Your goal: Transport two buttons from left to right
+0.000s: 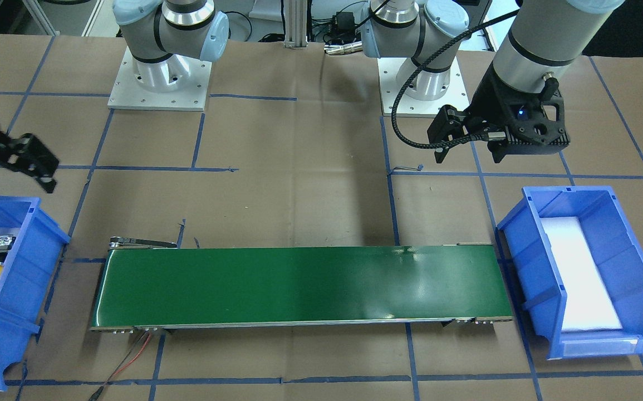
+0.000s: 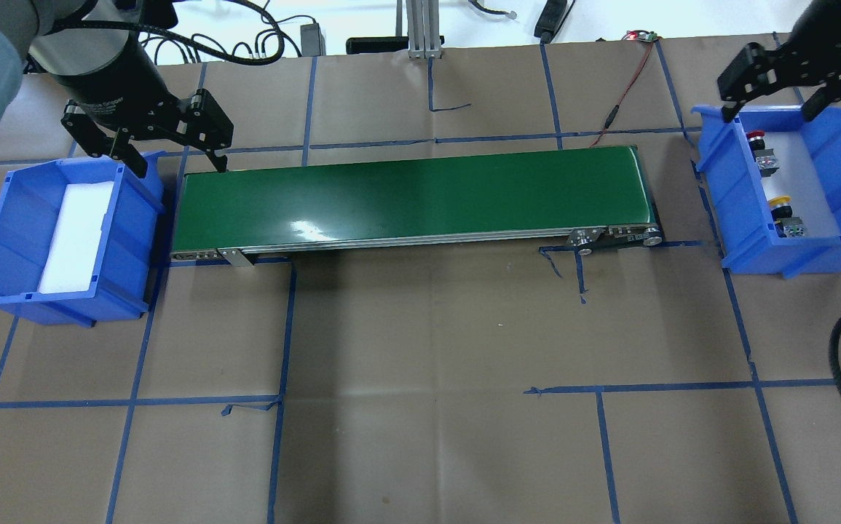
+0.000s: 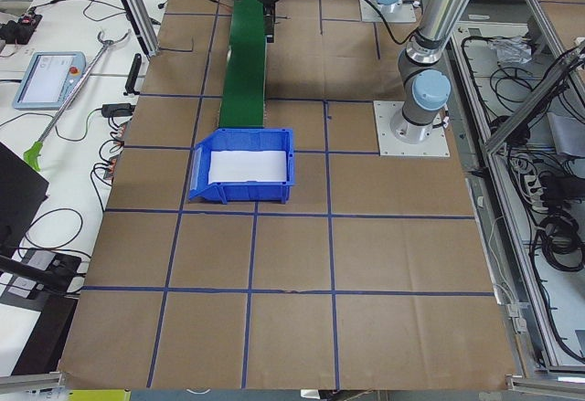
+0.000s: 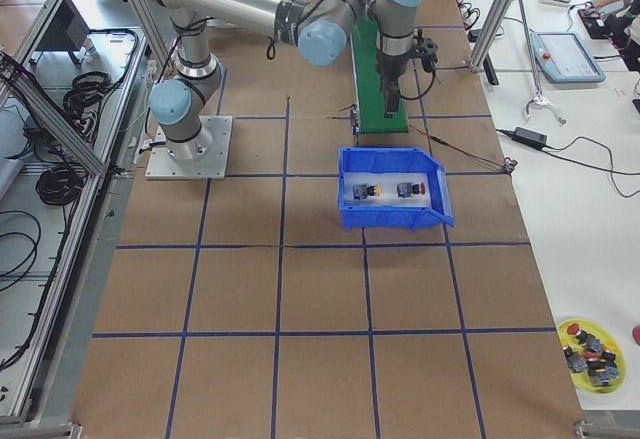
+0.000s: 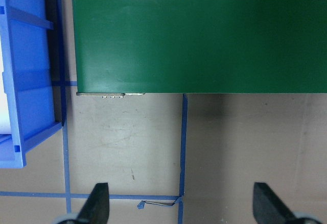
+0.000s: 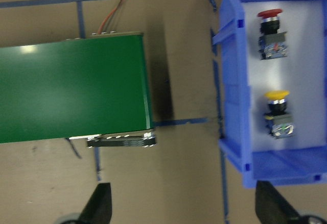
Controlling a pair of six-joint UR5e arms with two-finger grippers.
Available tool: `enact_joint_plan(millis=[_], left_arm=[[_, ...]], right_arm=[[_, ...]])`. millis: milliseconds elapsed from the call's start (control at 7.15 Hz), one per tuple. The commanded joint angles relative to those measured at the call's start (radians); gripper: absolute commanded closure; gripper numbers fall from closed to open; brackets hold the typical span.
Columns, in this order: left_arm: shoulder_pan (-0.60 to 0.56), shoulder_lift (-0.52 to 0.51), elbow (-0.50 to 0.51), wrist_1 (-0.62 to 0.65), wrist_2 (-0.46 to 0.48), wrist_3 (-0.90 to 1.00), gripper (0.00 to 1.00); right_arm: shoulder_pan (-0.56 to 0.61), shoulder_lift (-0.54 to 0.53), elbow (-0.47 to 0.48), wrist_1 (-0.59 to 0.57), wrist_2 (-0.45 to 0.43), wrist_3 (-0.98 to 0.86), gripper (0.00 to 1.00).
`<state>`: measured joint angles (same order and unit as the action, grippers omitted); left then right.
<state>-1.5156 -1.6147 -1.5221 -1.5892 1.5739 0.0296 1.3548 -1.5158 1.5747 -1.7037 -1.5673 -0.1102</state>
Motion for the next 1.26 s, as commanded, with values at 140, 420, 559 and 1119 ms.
enact_joint_plan(millis=[140,420,559,1119], left_arm=[[0.000,-0.001,0.002,0.000,-0.002,-0.005,0.00],[0.000,-0.001,0.000,0.000,-0.002,-0.005,0.00],[0.000,-0.001,0.000,0.000,-0.002,-0.005,0.00],[0.000,-0.001,0.000,0.000,-0.002,-0.005,0.00]], right_arm=[[0.286,-0.075,0.087,-0.016,0.001,0.283,0.00],[0.303,-0.084,0.076,-0.017,0.029,0.279,0.00],[0.302,-0.086,0.077,-0.010,0.036,0.276,0.00],[0.282,-0.083,0.087,-0.004,0.024,0.271,0.00]])
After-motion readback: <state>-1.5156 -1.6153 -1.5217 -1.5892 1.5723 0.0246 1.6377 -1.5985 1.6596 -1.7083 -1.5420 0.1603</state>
